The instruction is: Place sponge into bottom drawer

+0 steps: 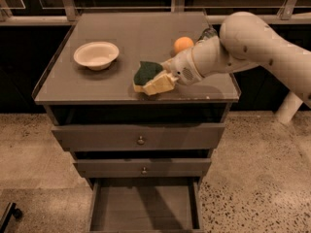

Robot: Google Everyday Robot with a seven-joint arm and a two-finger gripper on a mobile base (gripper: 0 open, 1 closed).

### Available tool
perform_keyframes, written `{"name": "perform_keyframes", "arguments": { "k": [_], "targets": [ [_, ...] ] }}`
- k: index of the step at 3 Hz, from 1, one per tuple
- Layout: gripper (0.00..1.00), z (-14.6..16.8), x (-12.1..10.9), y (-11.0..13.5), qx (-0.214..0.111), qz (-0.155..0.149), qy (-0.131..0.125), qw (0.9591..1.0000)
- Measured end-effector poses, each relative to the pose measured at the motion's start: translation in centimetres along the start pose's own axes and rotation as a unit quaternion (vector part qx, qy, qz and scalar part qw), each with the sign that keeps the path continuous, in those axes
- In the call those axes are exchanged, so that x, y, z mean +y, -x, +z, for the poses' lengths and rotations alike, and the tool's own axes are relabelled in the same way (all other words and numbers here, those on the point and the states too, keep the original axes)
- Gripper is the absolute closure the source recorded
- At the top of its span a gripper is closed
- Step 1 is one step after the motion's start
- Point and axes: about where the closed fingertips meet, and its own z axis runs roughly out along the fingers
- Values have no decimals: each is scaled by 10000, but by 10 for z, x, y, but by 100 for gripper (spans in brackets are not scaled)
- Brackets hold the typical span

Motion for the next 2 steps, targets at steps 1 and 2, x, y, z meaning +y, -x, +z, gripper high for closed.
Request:
{"name": "perform_keyframes", "arguments": {
  "k": [1,2],
  "targets": [
    [100,-38,43,-3,-26,160,-360,9992],
    [100,-62,94,-23,86,471,-744,9961]
  ]
}}
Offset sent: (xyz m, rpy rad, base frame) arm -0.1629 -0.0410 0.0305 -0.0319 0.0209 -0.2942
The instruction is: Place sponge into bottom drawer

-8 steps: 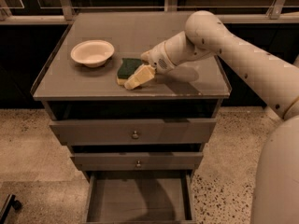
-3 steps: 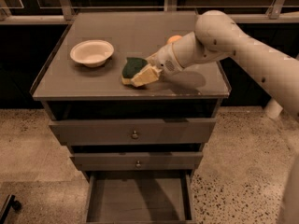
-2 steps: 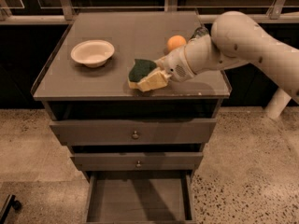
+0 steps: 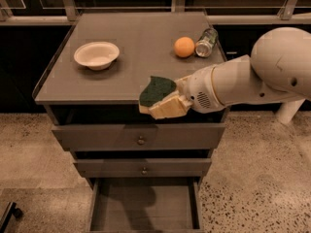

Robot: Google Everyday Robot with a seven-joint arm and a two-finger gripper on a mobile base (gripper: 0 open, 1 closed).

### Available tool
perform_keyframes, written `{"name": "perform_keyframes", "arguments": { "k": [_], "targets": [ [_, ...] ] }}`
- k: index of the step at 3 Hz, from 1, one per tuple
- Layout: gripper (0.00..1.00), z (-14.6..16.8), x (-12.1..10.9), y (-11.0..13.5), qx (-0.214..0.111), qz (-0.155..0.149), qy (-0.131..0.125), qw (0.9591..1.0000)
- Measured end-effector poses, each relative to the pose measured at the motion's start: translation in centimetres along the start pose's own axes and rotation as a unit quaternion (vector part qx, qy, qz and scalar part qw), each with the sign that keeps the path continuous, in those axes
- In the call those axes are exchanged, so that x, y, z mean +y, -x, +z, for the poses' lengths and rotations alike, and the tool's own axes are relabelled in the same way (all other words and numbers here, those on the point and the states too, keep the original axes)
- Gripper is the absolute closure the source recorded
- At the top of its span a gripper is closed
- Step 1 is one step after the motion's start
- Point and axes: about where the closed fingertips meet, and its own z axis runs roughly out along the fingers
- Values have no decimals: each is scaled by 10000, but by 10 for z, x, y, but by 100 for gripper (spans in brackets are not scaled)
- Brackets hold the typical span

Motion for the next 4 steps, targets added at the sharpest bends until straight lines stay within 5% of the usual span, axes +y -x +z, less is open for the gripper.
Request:
{"name": "perform_keyframes", "arguments": {
  "k": [2,4],
  "targets": [
    [100,10,4,-23,-170,193,-18,9997],
    [100,43,9,-135,-643,1264,-132,9898]
  ]
}}
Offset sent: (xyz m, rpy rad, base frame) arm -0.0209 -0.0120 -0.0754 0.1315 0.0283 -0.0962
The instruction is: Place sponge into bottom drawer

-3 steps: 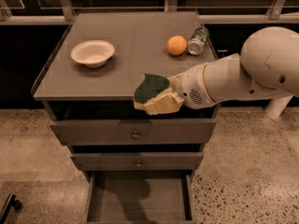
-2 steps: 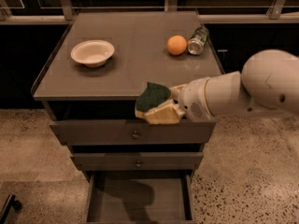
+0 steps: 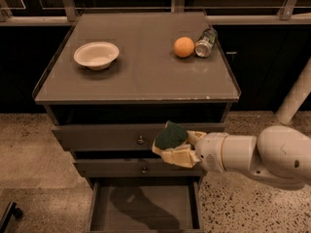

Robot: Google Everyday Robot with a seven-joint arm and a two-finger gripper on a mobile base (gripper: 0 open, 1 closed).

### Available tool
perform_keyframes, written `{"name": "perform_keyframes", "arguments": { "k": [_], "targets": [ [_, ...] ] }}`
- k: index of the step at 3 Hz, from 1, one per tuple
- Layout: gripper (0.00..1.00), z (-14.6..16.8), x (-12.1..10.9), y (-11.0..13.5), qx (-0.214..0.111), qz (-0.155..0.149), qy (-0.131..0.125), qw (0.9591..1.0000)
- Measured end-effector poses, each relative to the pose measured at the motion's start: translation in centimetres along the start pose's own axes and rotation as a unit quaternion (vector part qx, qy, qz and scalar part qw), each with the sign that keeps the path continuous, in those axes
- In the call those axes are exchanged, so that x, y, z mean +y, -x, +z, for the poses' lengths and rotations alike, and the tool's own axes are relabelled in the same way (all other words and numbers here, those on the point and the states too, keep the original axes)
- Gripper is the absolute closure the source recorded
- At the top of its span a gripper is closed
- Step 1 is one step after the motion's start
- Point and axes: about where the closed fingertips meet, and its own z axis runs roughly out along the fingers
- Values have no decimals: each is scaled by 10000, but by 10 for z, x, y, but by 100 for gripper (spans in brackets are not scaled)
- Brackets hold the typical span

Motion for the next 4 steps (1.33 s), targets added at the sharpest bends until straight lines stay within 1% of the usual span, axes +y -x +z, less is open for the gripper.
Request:
{"name": "perform_keyframes", "arguments": {
  "k": [1,2,3,4],
  "targets": [
    [100,7,-18,-45,63,485,-80,9988],
    [100,8,-19,-48,69,522,-82,9986],
    [100,15,-18,-67,120,617,-239,9977],
    [100,28,-22,-117,-3,825,-505,9953]
  ]
}}
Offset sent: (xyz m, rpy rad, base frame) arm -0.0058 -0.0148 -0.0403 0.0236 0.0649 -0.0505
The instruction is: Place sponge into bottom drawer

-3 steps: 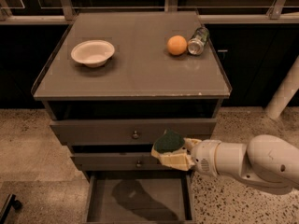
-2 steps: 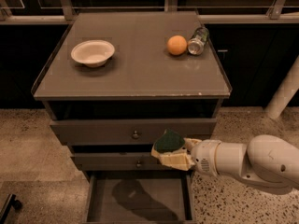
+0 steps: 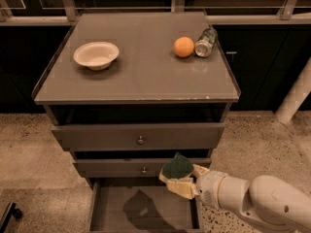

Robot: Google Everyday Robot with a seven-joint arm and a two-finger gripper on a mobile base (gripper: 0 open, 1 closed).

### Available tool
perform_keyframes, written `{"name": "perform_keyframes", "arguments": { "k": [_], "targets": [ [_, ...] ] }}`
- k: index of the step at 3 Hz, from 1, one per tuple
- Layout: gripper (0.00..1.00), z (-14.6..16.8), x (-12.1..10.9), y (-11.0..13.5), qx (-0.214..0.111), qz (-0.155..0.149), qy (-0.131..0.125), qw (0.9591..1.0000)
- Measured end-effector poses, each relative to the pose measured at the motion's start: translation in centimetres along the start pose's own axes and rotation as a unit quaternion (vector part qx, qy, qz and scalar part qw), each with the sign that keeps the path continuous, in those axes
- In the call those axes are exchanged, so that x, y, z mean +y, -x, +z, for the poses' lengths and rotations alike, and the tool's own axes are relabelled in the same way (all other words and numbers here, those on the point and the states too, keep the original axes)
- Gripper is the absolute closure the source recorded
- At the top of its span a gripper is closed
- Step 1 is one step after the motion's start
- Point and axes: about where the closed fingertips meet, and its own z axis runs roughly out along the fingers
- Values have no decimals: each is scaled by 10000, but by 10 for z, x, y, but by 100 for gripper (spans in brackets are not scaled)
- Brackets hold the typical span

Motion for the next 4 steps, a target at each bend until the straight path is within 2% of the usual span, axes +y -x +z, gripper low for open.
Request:
{"name": "perform_keyframes", "arguments": {
  "k": [1,2,3,4],
  "targets": [
    [100,17,-28,-50,-253,275,-151,9992],
    [100,44,-51,-96,-411,758,-9,9963],
    [100,58,-45,-113,-428,1013,174,9938],
    [100,58,-45,-113,-428,1013,174,9938]
  ]
}}
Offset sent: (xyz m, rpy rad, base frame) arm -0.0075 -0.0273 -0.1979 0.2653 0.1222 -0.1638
